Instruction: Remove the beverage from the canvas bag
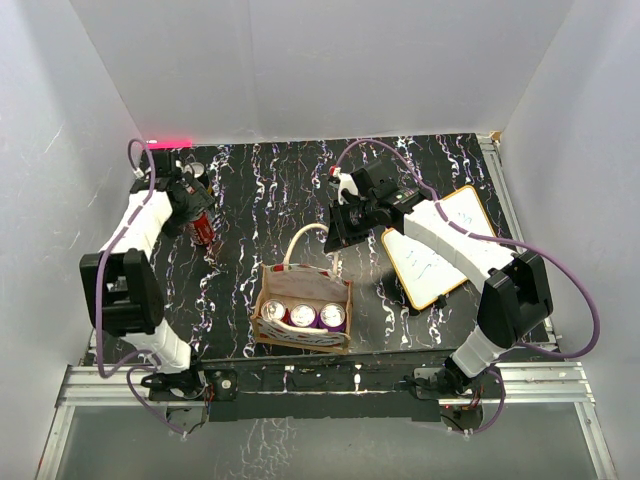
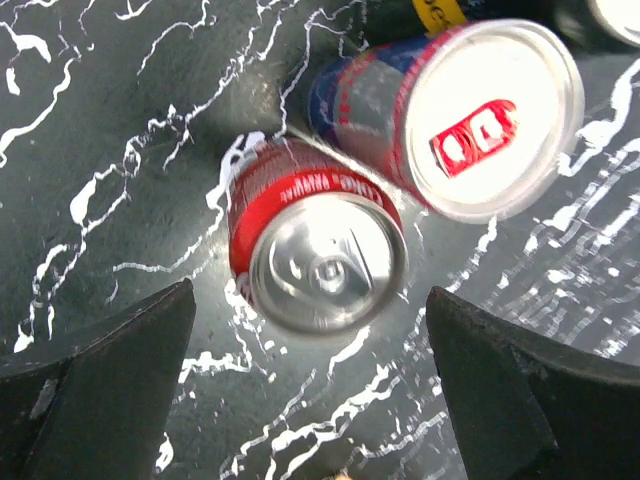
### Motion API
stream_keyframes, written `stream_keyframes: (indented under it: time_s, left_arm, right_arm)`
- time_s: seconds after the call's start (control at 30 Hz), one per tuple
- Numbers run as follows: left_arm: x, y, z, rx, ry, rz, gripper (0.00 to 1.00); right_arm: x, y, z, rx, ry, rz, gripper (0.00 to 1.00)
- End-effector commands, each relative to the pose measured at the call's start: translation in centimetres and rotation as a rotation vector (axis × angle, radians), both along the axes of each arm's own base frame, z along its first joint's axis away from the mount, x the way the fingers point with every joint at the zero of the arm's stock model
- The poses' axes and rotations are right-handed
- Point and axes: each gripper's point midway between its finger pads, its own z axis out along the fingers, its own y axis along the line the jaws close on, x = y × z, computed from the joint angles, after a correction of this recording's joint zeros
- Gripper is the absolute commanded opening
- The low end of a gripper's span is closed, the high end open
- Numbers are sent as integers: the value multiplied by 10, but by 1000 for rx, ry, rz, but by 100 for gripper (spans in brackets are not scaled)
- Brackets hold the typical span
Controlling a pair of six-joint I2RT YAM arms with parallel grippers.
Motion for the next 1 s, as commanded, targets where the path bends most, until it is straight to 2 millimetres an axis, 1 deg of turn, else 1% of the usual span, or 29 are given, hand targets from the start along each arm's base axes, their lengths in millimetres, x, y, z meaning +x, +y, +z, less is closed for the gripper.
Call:
stream_keyframes:
  time_s: [0.0, 0.07, 0.13, 0.23, 0.3, 0.33, 0.43, 0.47, 0.6, 0.7, 0.77, 0.87, 0.97]
  left_arm:
    - [-27, -19, 62, -97, -109, 0, 97]
    - [-43, -35, 73, -167, -144, -18, 97]
    - [-62, -58, 84, -239, -183, -55, 97]
    - [-88, -100, 104, -322, -246, -160, 97]
    - [-101, -128, 117, -351, -281, -257, 97]
    - [-107, -140, 122, -364, -297, -301, 97]
    - [-128, -172, 127, -420, -312, -384, 94]
    - [-134, -180, 127, -436, -313, -410, 93]
    - [-152, -206, 137, -474, -341, -517, 90]
    - [-171, -222, 137, -484, -354, -607, 88]
    - [-185, -230, 138, -503, -372, -666, 86]
    - [-208, -245, 139, -550, -375, -769, 84]
    - [-222, -263, 141, -580, -364, -890, 82]
  right_arm:
    - [12, 4, 18, 24, -63, -5, 12]
    - [13, 2, 21, 21, -77, -10, 12]
    - [13, 1, 19, 15, -74, -13, 12]
    - [13, -1, 19, 6, -72, -15, 15]
    - [13, -4, 23, -8, -83, -21, 21]
    - [13, -6, 23, -16, -91, -23, 26]
    - [8, -10, 23, -28, -90, -18, 42]
    - [5, -12, 23, -31, -87, -13, 45]
    - [-3, -21, 26, -54, -94, -11, 59]
    - [-13, -26, 30, -50, -94, -4, 68]
    - [-20, -28, 31, -45, -83, 7, 72]
    - [-31, -33, 28, -55, -58, 13, 74]
    - [-41, -39, 21, -69, -28, 6, 78]
